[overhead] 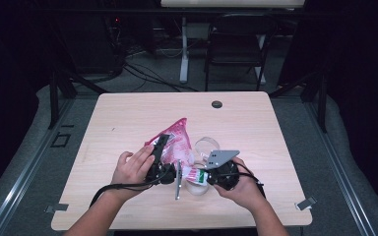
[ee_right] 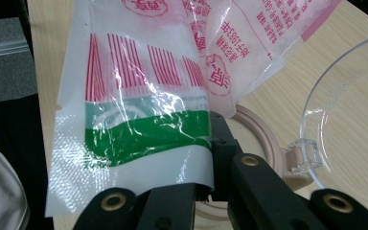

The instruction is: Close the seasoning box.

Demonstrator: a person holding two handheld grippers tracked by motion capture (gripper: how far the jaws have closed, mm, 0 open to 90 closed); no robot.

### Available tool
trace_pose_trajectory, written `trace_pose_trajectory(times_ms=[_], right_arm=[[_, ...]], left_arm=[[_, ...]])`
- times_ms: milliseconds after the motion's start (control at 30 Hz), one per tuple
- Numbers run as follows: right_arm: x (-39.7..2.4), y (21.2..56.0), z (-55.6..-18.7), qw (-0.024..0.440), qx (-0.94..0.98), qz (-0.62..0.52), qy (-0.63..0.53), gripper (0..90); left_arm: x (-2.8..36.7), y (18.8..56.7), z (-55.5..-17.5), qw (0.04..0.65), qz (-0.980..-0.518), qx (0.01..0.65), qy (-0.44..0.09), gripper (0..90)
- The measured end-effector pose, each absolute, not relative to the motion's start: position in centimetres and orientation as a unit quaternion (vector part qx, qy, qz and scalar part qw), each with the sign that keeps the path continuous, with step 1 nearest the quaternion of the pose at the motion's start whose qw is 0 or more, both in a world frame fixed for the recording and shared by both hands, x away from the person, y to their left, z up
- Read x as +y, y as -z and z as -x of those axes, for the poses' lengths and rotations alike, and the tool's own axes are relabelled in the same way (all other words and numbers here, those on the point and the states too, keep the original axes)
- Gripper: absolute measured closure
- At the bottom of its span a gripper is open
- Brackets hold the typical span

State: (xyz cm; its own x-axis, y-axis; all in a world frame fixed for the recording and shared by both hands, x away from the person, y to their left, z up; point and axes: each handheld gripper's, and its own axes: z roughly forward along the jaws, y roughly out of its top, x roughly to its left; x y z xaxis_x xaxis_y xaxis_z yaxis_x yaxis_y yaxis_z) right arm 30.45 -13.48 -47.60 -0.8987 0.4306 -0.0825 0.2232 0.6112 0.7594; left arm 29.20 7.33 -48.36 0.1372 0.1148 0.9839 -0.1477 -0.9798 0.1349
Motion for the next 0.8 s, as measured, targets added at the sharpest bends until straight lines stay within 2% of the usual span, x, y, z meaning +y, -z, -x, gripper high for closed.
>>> trace_pose_trajectory(times_ms=[800], right_arm=[[-13.5, 47.61, -30.46, 0.129, 0.888, -0.184, -0.401, 90.0]], left_arm=[[7.24, 48.19, -29.21, 0.101, -0.743, -0.018, -0.661, 63.6]])
